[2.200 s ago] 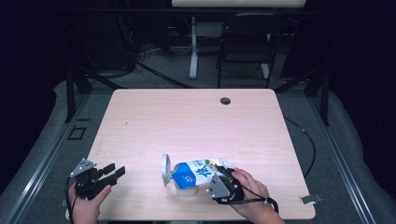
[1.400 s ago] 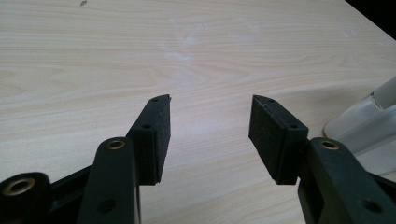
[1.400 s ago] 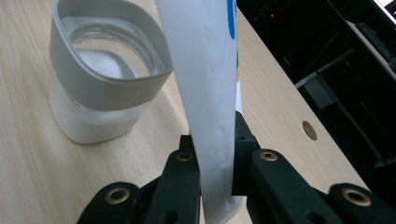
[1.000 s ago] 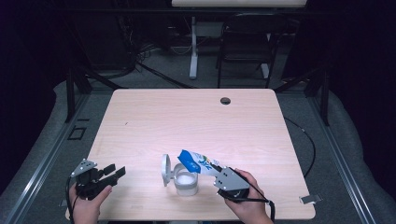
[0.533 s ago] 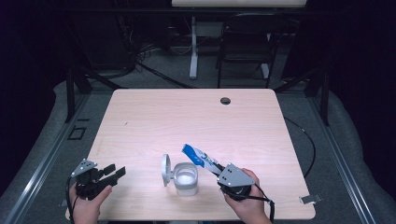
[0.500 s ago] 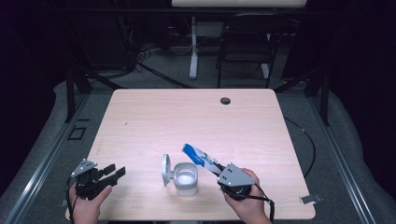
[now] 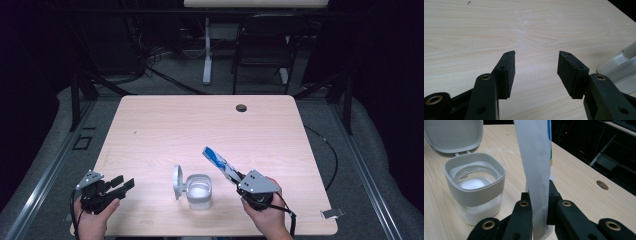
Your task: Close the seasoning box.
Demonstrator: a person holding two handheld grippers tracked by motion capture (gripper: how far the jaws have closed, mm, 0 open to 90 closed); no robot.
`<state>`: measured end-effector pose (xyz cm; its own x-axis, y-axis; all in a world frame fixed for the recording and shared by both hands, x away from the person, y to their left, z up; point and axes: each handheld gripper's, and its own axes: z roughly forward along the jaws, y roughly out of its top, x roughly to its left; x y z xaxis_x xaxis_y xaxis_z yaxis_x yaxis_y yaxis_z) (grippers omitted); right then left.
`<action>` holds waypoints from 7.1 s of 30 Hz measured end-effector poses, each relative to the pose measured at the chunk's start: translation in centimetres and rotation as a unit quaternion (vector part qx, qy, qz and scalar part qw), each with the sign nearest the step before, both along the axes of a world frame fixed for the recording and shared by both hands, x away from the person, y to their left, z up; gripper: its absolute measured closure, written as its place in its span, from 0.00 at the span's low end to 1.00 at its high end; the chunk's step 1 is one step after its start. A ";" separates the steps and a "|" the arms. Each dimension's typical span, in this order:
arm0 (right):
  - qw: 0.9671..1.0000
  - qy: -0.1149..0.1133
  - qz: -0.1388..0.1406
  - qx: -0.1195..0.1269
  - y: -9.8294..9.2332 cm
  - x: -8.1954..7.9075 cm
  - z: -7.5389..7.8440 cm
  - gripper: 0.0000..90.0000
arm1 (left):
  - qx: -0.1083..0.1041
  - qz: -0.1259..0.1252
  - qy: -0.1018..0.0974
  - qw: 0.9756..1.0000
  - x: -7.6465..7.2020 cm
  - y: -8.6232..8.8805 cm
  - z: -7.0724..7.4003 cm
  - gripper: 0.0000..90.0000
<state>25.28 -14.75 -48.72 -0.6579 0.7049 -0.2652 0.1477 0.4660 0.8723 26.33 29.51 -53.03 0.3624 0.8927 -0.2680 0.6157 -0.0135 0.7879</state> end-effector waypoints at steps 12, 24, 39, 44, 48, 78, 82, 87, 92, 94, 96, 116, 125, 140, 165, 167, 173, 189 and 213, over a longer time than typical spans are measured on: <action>0.999 0.027 -0.031 0.024 -2.1 1.1 -0.5 0.96 | 0.000 0.000 -0.001 1.000 0.0 0.1 0.0 0.54; 0.996 0.052 -0.062 0.030 -3.6 2.1 -1.5 0.96 | -0.002 0.004 -0.001 1.000 0.0 0.1 -0.1 0.54; 0.994 0.085 -0.072 0.020 -3.9 3.1 -3.5 0.97 | -0.001 0.003 -0.001 1.000 0.0 0.1 -0.1 0.54; 0.992 0.097 -0.077 0.016 -4.2 3.3 -4.3 0.97 | -0.001 0.003 -0.001 1.000 0.0 0.1 -0.1 0.54; 0.991 0.103 -0.079 0.013 -4.2 3.4 -4.8 0.97 | -0.001 0.003 0.000 1.000 0.1 0.1 -0.2 0.54; 0.992 0.107 -0.059 0.026 -5.3 3.3 -6.7 0.96 | 0.000 0.003 0.002 1.000 0.1 0.1 -0.3 0.54; 0.992 0.108 -0.062 0.035 -5.5 3.3 -6.8 0.96 | 0.001 0.003 0.002 1.000 0.1 0.1 -0.3 0.54; 0.992 0.108 -0.061 0.030 -5.6 3.1 -7.0 0.94 | 0.000 0.004 0.004 1.000 0.1 0.1 -0.3 0.54; 0.991 0.111 -0.064 0.028 -5.7 3.0 -7.0 0.93 | 0.000 0.005 0.003 1.000 0.1 0.1 -0.3 0.54; 0.991 0.112 -0.065 0.026 -5.7 3.0 -7.1 0.92 | 0.000 0.006 0.002 1.000 0.1 0.2 -0.3 0.54; 0.991 0.112 -0.066 0.021 -5.8 3.0 -7.0 0.92 | 0.000 0.003 0.003 1.000 0.1 0.2 -0.2 0.54; 0.986 0.142 -0.082 0.044 -7.7 2.8 -7.3 0.75 | 0.001 0.005 0.003 1.000 0.1 0.2 -0.3 0.54; 0.985 0.144 -0.085 0.049 -7.6 2.5 -7.4 0.67 | 0.001 0.004 0.002 1.000 0.1 0.0 -0.3 0.54; 0.986 0.127 -0.096 0.041 -7.5 1.7 -7.3 0.56 | 0.003 0.000 0.006 1.000 0.3 -0.2 -0.3 0.54; 0.988 0.120 -0.084 0.041 -7.5 0.4 -6.9 0.47 | 0.021 -0.071 -0.025 0.997 -0.1 -4.9 1.7 0.76; 0.988 0.119 -0.085 0.041 -7.5 0.3 -6.8 0.47 | 0.026 -0.089 -0.027 0.995 -0.3 -5.7 2.1 0.83; 0.988 0.119 -0.089 0.045 -7.7 0.1 -6.7 0.46 | 0.029 -0.120 -0.034 0.992 -0.6 -7.4 2.6 0.90; 0.988 0.117 -0.087 0.041 -7.5 -0.1 -6.5 0.45 | 0.023 -0.148 -0.040 0.988 -1.1 -8.6 3.5 1.00; 0.988 0.122 -0.083 0.040 -7.1 -0.1 -6.6 0.45 | 0.015 -0.175 -0.053 0.983 -1.9 -10.1 4.5 1.00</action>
